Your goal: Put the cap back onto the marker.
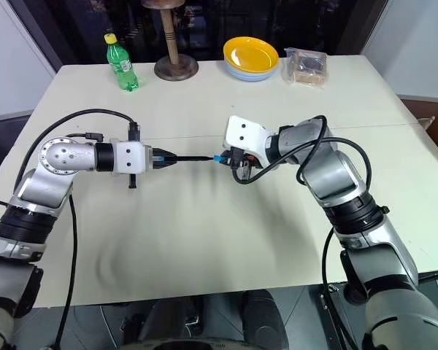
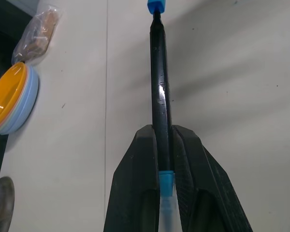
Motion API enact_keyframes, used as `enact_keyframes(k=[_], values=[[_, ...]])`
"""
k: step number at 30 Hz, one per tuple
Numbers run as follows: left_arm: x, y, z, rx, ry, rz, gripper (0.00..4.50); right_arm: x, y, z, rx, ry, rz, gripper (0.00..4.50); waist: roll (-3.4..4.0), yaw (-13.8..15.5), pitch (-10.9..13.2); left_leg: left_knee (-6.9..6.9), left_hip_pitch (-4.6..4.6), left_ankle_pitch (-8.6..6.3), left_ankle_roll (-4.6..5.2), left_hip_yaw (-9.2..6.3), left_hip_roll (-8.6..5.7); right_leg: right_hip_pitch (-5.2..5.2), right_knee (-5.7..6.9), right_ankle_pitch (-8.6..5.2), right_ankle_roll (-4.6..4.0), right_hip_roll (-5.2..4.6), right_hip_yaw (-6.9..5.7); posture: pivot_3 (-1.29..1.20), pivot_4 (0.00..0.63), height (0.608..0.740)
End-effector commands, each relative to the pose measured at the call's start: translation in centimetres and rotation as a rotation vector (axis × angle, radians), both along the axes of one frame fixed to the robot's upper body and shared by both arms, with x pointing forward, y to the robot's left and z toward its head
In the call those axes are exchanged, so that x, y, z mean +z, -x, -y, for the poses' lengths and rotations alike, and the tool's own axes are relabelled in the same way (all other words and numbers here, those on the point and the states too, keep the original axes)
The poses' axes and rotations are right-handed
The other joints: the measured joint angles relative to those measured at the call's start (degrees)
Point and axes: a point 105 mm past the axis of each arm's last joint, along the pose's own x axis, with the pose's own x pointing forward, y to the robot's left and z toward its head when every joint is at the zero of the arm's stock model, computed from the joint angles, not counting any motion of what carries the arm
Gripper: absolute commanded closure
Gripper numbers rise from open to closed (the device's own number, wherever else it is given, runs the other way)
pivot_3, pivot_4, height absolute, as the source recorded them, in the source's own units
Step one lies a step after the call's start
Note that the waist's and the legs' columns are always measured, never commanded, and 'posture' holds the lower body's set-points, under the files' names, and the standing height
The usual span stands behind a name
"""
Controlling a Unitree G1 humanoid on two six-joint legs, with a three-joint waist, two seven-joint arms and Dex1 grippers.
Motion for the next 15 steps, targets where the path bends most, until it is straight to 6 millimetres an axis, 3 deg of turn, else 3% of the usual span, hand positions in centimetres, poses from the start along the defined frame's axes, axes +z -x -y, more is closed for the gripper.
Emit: enact_keyframes(k=[1, 15], values=[[1.06, 0.13, 0.53, -0.025, 0.002, 0.049, 4.5, 1.47, 0.66, -1.18, 0.05, -0.019, 0.056, 4.44, 0.0, 0.0, 0.0, 0.0, 0.0, 0.0, 0.0, 0.0, 0.0, 0.0, 0.0, 0.0, 0.0, 0.0, 0.0, 0.0, 0.15, 0.74], [0.8, 0.5, 1.11, -0.039, 0.003, 0.049, 4.5, 1.84, 0.19, -1.9, 0.053, -0.02, 0.078, 4.44, 0.0, 0.0, 0.0, 0.0, 0.0, 0.0, 0.0, 0.0, 0.0, 0.0, 0.0, 0.0, 0.0, 0.0, 0.0, 0.0, 0.15, 0.74]])
